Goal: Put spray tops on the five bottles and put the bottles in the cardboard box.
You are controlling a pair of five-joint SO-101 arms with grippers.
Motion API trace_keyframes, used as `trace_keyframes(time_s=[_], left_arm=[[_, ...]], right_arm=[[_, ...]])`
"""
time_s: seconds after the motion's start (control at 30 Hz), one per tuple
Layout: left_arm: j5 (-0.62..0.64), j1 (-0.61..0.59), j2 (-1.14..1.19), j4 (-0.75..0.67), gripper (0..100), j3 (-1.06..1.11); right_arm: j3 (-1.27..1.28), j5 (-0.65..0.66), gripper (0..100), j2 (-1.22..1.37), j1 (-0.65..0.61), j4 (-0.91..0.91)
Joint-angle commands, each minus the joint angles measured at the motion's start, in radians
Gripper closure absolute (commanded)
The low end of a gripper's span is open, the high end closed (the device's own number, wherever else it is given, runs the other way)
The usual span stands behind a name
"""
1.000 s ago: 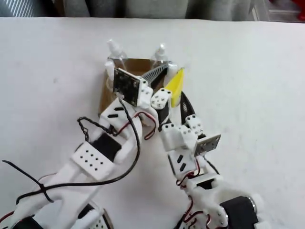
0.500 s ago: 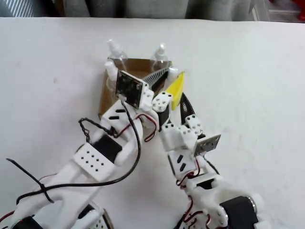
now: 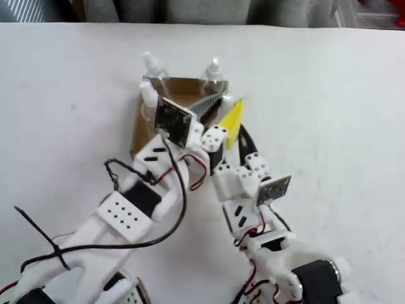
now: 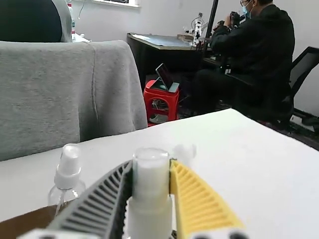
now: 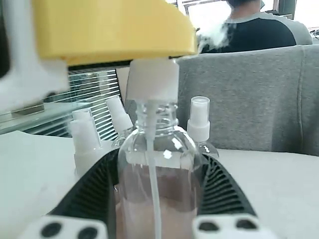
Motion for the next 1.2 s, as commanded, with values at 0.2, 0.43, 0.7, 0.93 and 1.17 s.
trace_keyframes(time_s=[0.2, 0.43, 0.7, 0.93, 1.17], left_arm=[[-0.127, 0.016, -0.010, 0.012, 98, 0.069], [-0.120, 0.010, -0.010, 0.012, 98, 0.084], [-0.121, 0.008, -0.005, 0.015, 98, 0.112], [-0.120, 0.007, -0.010, 0.014, 84, 0.112], [-0.118, 0.007, -0.010, 0.015, 55, 0.112]], right_arm=[[0.011, -0.011, 98.3, -0.027, 0.024, 0.001], [0.011, -0.011, 98.3, -0.028, 0.031, -0.002], [0.011, -0.011, 98.3, -0.028, 0.033, -0.002], [0.011, -0.011, 98.3, -0.028, 0.033, -0.001], [0.011, -0.011, 98.3, -0.028, 0.035, -0.001]])
